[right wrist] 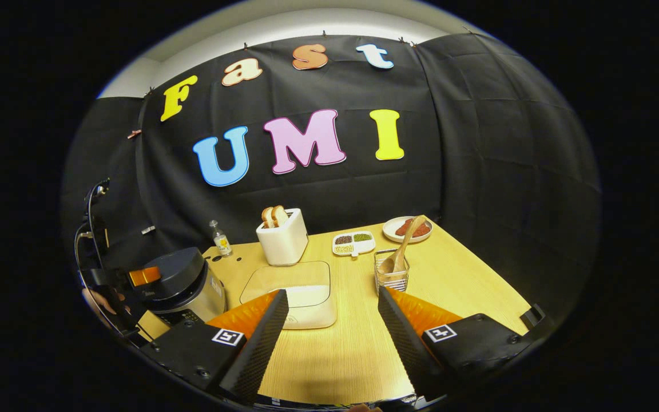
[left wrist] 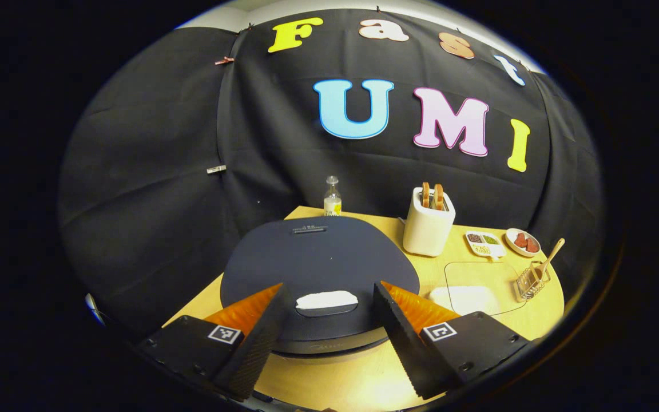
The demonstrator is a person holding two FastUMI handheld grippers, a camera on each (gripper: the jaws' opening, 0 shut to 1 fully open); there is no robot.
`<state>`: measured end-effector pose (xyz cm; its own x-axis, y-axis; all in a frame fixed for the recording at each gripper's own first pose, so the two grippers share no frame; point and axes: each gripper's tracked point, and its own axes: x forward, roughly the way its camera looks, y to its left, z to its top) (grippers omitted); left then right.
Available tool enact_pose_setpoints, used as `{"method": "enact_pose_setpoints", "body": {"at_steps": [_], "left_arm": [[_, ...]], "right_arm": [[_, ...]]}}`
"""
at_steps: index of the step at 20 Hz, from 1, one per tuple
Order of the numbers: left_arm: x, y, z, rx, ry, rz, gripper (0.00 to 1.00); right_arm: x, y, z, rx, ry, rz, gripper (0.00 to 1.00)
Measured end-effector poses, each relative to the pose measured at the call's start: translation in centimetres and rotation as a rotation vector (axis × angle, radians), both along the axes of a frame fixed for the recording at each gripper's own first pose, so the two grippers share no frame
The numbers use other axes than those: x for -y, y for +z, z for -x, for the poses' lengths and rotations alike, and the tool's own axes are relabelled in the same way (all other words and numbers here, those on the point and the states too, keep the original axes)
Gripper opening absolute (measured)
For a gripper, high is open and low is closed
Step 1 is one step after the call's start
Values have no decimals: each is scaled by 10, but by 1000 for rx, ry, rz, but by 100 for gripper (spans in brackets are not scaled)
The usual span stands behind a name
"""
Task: Close the left gripper, press the button to open the rice cooker; take a wooden spoon from the chopstick holder with the right hand, scoop a spoonful of rice and pour it into the rice cooker, then put the wooden spoon back into the chopstick holder.
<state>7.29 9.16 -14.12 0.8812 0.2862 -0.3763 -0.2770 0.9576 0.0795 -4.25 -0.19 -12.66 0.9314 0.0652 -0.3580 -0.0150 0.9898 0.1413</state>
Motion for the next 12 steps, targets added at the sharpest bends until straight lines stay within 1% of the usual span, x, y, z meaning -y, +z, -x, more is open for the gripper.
{"method": "enact_pose_setpoints", "body": {"at_steps": [4,7,8,10,12], "left_arm": [[2,-5,1,31,-13,-39,100],[-2,-10,-1,29,8,7,100],[-1,-12,-1,30,10,8,100],[3,-12,-3,46,-3,-27,100],[1,-12,-2,52,-17,-33,100]], "right_arm": [[-5,-7,5,-20,17,11,99],[-8,-10,4,-28,26,12,98],[-11,-9,3,-27,29,9,99],[-16,-11,2,-27,40,6,98],[-15,-9,-2,-12,45,26,99]]}}
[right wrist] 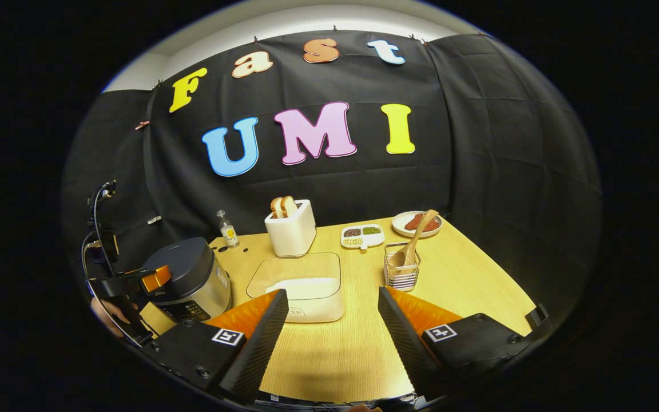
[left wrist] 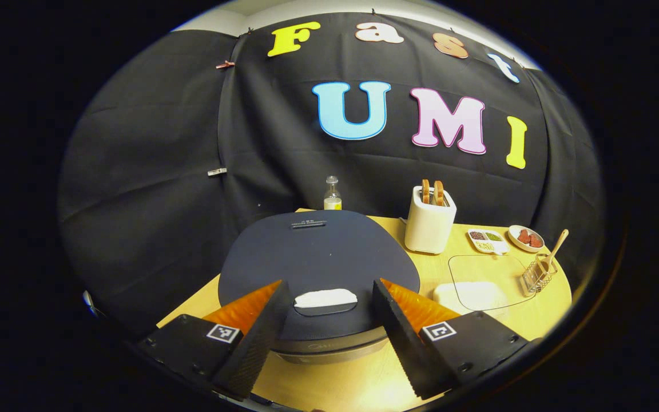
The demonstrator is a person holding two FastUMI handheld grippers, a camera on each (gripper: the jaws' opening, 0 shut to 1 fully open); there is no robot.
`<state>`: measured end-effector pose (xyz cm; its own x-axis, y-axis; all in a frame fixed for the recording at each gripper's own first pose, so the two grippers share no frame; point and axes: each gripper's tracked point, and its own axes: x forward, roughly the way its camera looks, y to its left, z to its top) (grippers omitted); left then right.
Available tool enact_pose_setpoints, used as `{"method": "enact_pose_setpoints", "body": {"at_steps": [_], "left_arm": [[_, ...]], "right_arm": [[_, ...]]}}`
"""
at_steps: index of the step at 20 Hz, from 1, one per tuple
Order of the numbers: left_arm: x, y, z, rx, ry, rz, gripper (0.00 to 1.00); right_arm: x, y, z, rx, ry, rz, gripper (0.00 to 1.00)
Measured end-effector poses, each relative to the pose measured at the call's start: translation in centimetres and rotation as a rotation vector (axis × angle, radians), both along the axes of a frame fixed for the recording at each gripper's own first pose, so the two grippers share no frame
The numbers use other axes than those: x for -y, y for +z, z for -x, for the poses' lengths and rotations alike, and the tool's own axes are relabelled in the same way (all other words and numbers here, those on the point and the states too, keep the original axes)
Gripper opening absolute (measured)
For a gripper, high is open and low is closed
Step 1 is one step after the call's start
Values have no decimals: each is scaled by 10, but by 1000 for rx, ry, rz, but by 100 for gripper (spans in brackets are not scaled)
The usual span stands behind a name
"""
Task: Close the left gripper, press the button to open the rice cooker; take a wooden spoon from the chopstick holder with the right hand, scoop a spoonful of rice and pour it into the rice cooker, then put the wooden spoon back into the chopstick holder.
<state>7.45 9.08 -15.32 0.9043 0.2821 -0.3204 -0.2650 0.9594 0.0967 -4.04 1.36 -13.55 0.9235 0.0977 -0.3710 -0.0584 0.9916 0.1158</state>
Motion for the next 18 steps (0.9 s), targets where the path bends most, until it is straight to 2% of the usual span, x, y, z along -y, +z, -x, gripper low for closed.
{"method": "enact_pose_setpoints", "body": {"at_steps": [4,7,11,14,18], "left_arm": [[14,22,9,41,-102,7,98],[27,65,20,137,-178,-4,98],[56,115,37,257,-252,5,98],[80,126,52,323,-283,0,96],[112,121,71,290,-331,14,96]], "right_arm": [[13,20,-8,66,-31,27,99],[38,38,-11,93,-65,110,99],[46,83,-9,198,-43,178,98],[49,96,2,201,-75,144,98],[52,117,13,250,-136,86,98]]}}
